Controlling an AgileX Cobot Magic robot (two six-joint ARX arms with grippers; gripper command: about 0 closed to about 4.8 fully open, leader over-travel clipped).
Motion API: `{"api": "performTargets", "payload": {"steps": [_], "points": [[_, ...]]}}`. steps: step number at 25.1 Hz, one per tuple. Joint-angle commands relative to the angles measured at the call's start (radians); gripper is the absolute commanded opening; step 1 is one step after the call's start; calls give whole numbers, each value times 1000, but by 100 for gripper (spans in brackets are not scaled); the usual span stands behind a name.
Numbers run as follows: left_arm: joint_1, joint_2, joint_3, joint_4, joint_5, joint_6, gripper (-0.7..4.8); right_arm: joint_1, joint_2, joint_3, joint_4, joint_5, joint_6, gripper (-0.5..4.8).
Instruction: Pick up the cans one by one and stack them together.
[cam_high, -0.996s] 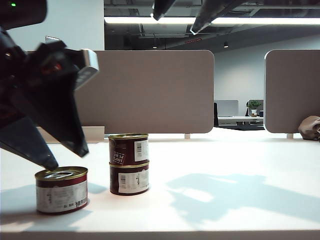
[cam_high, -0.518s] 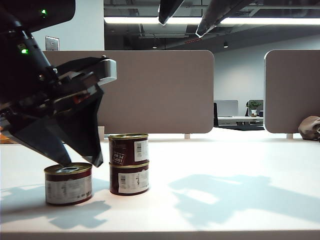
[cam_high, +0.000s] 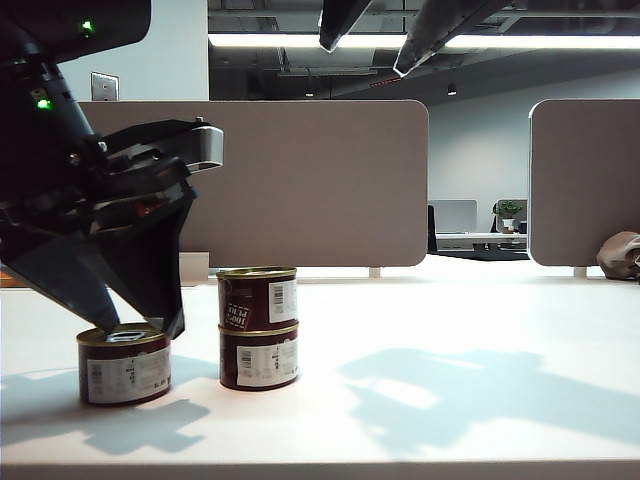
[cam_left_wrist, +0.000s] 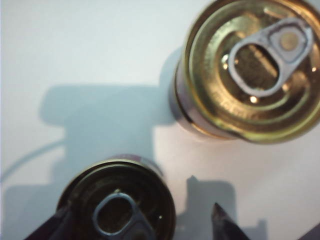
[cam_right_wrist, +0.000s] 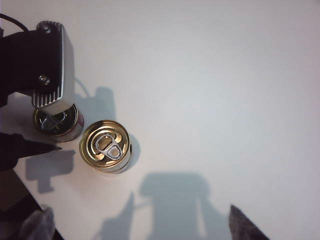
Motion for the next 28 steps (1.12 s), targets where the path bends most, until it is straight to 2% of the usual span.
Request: {"api": "performTargets", "payload": {"steps": [1, 9, 12, 19, 28], "points": [[1, -3, 27, -17, -14, -2, 354, -15, -6, 6, 8, -1, 3, 479], [1, -3, 90, -50, -71, 10, 354, -35, -6, 6, 4, -5, 3, 479], [2, -2, 89, -69, -107, 62, 354, -35, -6, 6, 4, -5, 3, 479], [2, 15, 87, -72, -101, 100, 354, -35, -6, 6, -2, -5, 3, 479], [2, 105, 87, -90, -66, 107, 354, -34, -6, 6, -34, -8, 4, 479]]}}
